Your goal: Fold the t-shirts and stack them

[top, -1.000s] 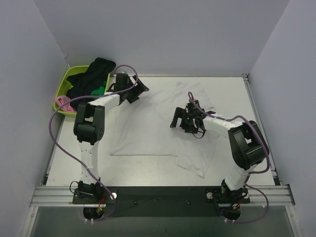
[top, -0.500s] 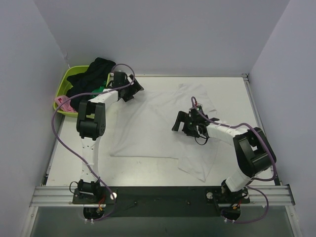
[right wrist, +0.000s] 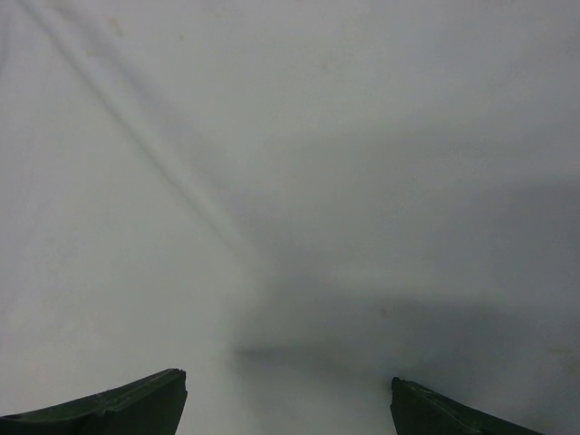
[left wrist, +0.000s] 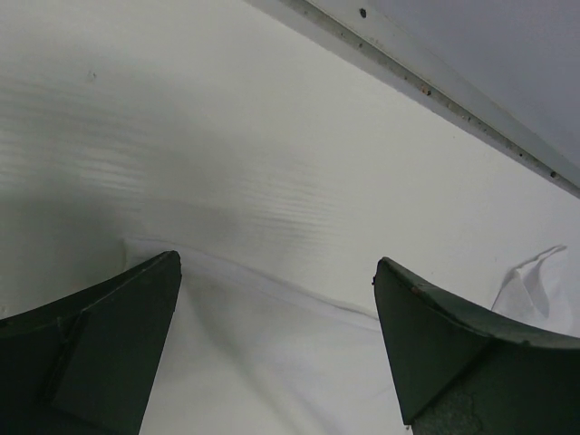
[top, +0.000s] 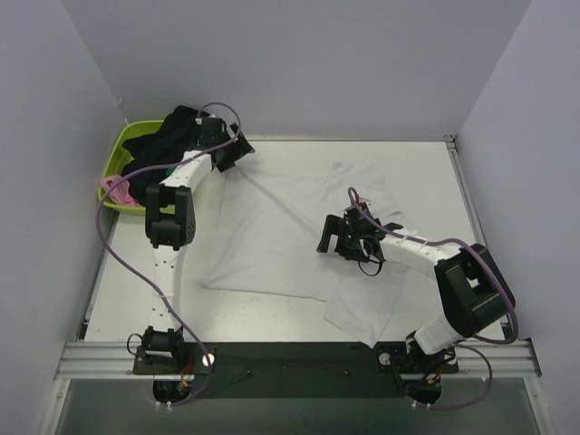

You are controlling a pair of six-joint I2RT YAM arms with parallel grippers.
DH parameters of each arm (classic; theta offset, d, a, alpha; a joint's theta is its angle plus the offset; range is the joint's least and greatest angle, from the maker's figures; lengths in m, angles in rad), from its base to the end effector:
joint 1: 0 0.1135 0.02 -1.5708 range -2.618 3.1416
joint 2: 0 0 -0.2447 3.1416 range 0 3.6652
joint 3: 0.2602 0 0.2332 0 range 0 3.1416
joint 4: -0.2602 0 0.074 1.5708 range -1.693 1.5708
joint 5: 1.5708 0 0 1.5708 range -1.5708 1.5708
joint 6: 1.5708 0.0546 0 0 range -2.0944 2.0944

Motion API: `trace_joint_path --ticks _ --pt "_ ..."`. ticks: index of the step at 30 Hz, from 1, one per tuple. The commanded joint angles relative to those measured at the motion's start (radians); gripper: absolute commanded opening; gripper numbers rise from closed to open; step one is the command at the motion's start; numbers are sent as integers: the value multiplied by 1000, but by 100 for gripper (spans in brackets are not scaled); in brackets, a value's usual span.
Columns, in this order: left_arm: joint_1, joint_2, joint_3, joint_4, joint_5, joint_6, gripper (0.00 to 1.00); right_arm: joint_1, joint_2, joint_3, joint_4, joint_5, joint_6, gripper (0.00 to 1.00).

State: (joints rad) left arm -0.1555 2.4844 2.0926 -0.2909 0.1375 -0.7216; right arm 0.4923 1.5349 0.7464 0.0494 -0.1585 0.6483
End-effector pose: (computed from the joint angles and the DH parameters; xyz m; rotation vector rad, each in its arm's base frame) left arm 0.5366 -0.0917 0.1516 -0.5751 2.2494 -0.6135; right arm 0.2666 0.1528 0.1543 0.1040 2.4200 0.7390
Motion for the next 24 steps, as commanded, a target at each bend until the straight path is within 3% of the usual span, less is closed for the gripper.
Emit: trace_joint_path --ticks 1,5,8,16,24 --pt "8 -13 150 -59 23 48 97 11 -15 22 -126 68 -30 98" --pt "-4 -106 127 -94 50 41 97 18 -35 115 -164 108 -64 100" --pt "-29 -240 -1 -79 47 25 97 17 -42 215 -192 154 -87 100" --pt "-114 -672 -630 75 15 -33 98 -141 126 523 -282 152 -99 100" --pt "-133 -924 -1029 190 7 -52 98 -239 359 752 -301 68 -73 100"
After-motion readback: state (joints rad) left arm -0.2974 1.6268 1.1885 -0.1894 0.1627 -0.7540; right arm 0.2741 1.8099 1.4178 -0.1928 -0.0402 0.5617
